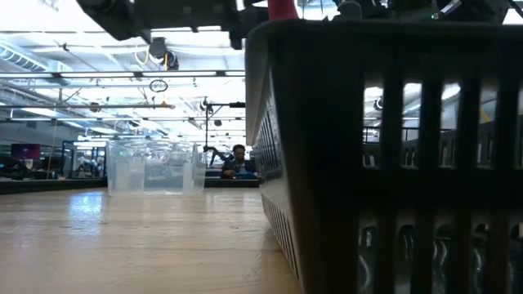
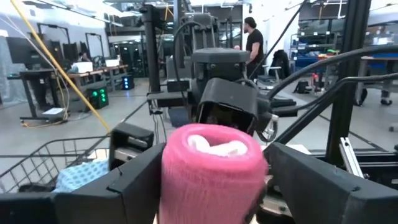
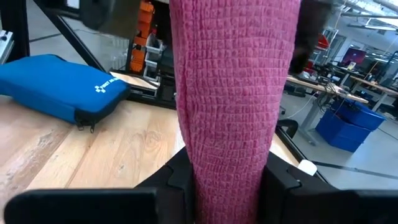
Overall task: Pick & Place Medicine items
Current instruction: Put the pink bandage into the transparent bin
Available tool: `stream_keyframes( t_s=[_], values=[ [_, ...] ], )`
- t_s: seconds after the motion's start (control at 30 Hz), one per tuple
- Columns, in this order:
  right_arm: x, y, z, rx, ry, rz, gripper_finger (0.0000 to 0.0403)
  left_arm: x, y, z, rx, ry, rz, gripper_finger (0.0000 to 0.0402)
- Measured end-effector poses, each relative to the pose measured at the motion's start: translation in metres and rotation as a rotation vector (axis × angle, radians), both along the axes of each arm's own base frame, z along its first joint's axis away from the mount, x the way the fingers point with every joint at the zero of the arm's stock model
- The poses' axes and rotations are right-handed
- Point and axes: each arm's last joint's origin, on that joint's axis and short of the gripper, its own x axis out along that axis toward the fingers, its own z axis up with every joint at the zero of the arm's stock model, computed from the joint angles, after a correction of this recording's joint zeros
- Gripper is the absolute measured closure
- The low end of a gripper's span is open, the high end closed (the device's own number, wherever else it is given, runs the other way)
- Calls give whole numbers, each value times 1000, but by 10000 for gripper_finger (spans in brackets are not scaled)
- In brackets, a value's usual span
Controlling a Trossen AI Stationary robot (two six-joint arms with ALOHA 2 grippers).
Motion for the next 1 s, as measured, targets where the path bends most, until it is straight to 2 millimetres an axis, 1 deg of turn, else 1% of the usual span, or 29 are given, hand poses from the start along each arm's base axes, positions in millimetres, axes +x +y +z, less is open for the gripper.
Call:
stream_keyframes(
  t_s=[0.17,0.27,0.33,0.5,0.57,0.67,0.77,0.9,1.0],
  values=[
    [0,0,0,-17,6,20,307,17,-1,-1,-1,10,5,108],
    [0,1,0,-16,5,22,307,19,0,4,15,17,9,128],
    [0,1,0,-16,5,22,307,16,0,8,19,34,15,161],
    [0,1,0,-14,3,23,301,9,1,17,17,62,28,276],
    [0,1,1,4,-5,23,293,5,2,20,21,87,30,315],
    [-1,1,5,82,-32,22,275,-3,3,28,21,110,62,320],
    [-5,-1,12,138,-46,11,251,-17,6,42,20,132,130,320],
    [-18,-2,23,167,-18,8,219,-42,12,60,43,177,301,317],
    [-32,-3,37,169,-4,7,199,-62,15,67,57,258,466,312]
  ],
)
